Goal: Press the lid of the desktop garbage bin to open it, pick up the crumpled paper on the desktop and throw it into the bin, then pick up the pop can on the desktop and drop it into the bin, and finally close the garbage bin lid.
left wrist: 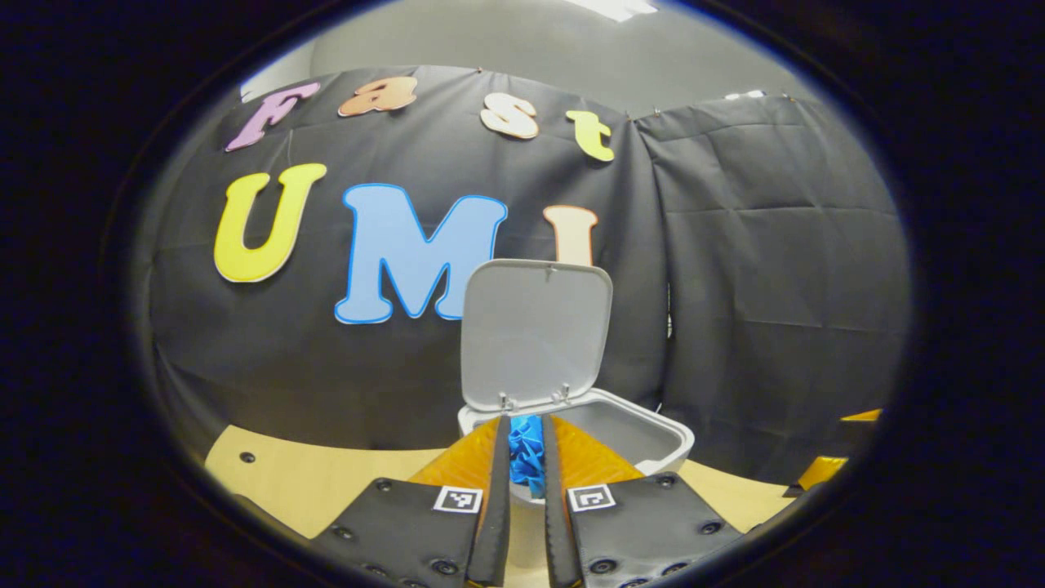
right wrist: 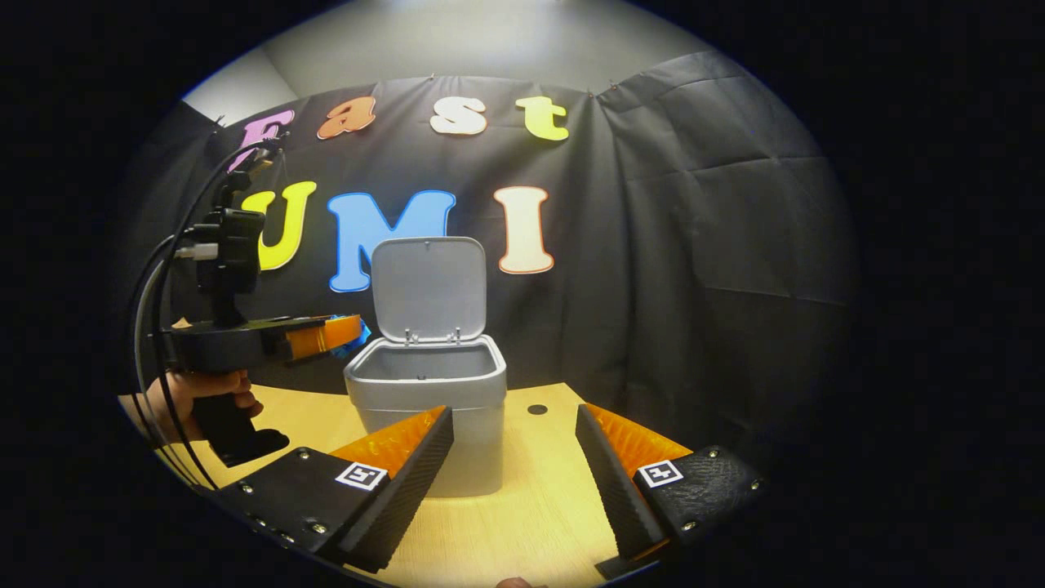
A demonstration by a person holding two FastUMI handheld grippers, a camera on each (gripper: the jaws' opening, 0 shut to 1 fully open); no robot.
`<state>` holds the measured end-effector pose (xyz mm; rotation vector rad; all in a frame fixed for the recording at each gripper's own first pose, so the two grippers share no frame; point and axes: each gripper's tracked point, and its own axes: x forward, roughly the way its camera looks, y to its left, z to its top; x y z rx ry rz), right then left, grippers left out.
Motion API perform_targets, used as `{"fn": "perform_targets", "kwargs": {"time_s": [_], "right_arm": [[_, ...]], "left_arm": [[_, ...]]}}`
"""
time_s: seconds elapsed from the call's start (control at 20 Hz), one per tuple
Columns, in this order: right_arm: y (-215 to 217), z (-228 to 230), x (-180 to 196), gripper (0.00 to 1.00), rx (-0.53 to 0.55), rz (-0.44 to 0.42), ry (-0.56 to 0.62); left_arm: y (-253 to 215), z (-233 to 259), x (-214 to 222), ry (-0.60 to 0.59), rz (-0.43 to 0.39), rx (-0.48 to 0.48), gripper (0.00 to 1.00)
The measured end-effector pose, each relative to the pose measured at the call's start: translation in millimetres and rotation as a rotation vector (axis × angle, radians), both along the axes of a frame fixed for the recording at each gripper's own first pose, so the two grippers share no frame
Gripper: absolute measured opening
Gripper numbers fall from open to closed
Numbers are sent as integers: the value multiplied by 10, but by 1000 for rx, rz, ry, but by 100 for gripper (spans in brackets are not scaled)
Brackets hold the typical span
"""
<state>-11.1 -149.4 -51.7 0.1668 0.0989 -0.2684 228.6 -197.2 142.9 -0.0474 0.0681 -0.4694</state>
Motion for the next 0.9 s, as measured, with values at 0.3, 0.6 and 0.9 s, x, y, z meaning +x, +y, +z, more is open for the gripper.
{"fn": "perform_targets", "kwargs": {"time_s": [0.3,0.6,0.9], "right_arm": [[-117,-72,-138,96,20,-71,25],[-23,-97,-140,96,9,-69,36],[243,-30,4,96,-4,-3,29]], "left_arm": [[-300,-178,235,22,-48,53,26],[-373,-343,244,79,-89,54,58],[-253,-292,172,86,-83,18,95]]}}
